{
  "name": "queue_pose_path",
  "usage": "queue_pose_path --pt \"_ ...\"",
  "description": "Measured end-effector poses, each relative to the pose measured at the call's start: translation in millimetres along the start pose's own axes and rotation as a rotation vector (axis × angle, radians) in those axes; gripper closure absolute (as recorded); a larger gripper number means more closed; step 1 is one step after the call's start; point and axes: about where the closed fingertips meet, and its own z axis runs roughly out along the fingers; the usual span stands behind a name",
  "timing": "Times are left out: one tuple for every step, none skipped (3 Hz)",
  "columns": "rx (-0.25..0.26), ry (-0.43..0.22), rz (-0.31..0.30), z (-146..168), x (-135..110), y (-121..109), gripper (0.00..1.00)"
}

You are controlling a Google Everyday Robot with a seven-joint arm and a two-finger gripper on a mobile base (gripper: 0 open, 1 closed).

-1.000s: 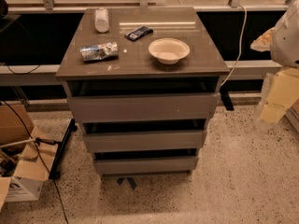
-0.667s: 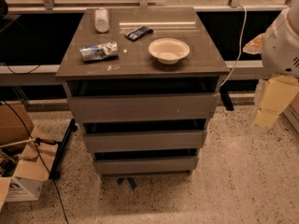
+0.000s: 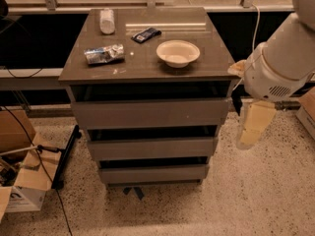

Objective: Open bottom drawer

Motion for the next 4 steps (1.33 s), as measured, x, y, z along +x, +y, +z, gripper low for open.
queue_pose_path --pt "-0.037 -0.035 -0.002 43.2 -5.0 -4.9 0.0" --pt "-0.077 -0.028 -0.003 92.1 0.7 -9.2 0.03" --pt "-0.075 -0.028 -0.004 89.3 -0.1 -8.6 0.06" --pt "-0.071 0.009 -0.014 93.3 -4.9 -4.3 0.0"
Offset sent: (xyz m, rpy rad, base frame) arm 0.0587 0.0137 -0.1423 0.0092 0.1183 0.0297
